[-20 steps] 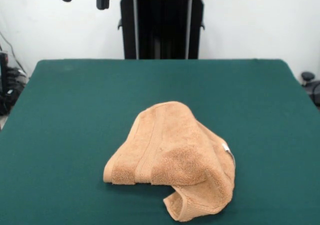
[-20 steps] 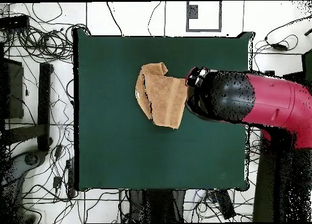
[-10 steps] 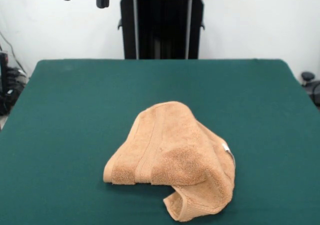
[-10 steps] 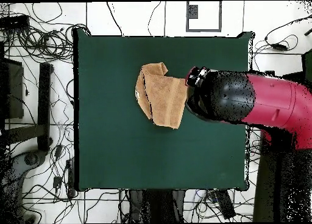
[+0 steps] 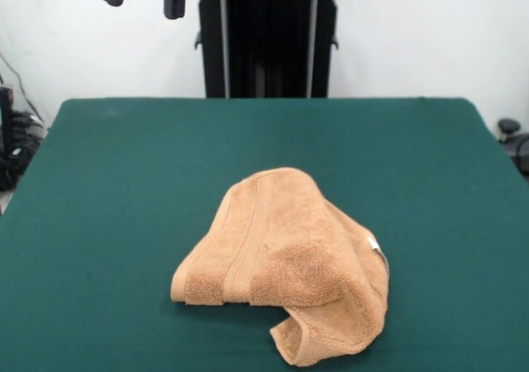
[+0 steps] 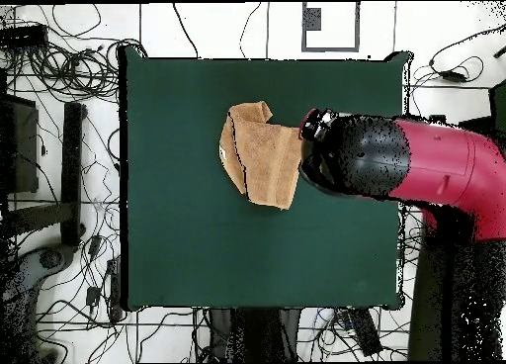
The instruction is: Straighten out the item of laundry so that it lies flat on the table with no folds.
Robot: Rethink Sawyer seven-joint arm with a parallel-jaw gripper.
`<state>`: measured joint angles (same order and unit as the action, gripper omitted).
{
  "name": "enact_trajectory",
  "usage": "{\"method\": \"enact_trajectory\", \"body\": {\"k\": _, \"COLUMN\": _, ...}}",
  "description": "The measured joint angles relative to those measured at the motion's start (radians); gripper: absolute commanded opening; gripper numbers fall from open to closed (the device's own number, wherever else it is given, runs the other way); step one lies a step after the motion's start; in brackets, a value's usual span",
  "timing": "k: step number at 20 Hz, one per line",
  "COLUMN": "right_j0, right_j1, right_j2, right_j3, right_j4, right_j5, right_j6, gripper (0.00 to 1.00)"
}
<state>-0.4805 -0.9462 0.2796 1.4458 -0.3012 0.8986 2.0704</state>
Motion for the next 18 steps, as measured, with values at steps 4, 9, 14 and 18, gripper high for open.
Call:
{"method": "enact_trajectory", "body": {"k": 4, "right_j0": 0.003, "right_j1": 0.001, "right_j2": 0.0, "right_j3": 0.0, "right_j4": -0.002, "right_j5": 0.0, "right_j6": 0.0, "gripper": 1.0}}
{"method": "enact_trajectory", "body": {"k": 9, "right_j0": 0.008, "right_j1": 0.014, "right_j2": 0.0, "right_j3": 0.0, "right_j4": -0.004, "right_j5": 0.0, "right_j6": 0.0, "gripper": 1.0}}
{"method": "enact_trajectory", "body": {"k": 14, "right_j0": 0.011, "right_j1": 0.044, "right_j2": 0.0, "right_j3": 0.0, "right_j4": -0.006, "right_j5": -0.001, "right_j6": 0.0, "gripper": 1.0}}
{"method": "enact_trajectory", "body": {"k": 18, "right_j0": 0.012, "right_j1": 0.076, "right_j2": 0.0, "right_j3": 0.0, "right_j4": -0.007, "right_j5": -0.001, "right_j6": 0.0, "gripper": 1.0}}
